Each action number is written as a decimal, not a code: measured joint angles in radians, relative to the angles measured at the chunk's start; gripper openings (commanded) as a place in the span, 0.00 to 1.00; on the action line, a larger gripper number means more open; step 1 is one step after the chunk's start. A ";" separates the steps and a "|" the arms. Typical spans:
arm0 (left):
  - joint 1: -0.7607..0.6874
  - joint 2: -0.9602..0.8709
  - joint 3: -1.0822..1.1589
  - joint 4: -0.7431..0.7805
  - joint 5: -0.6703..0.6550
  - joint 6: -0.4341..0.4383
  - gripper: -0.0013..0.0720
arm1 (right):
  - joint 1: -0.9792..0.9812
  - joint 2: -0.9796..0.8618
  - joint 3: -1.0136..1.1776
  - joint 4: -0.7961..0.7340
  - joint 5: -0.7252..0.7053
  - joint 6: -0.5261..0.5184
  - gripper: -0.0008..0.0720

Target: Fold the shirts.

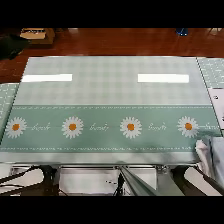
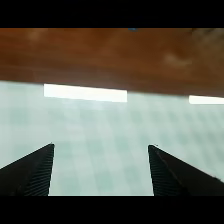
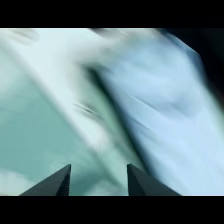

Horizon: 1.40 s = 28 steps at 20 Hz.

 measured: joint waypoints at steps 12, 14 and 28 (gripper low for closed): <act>-0.668 0.000 0.000 1.060 -0.228 -0.597 0.99 | 0.751 -0.269 0.056 0.226 -0.011 -0.020 0.60; -0.711 -0.001 0.000 1.100 -0.239 -0.618 0.99 | 0.775 -0.273 0.056 0.208 0.004 -0.024 0.60; -0.762 -0.002 0.000 1.149 -0.249 -0.644 0.99 | 0.802 -0.276 0.056 0.178 0.023 -0.028 0.60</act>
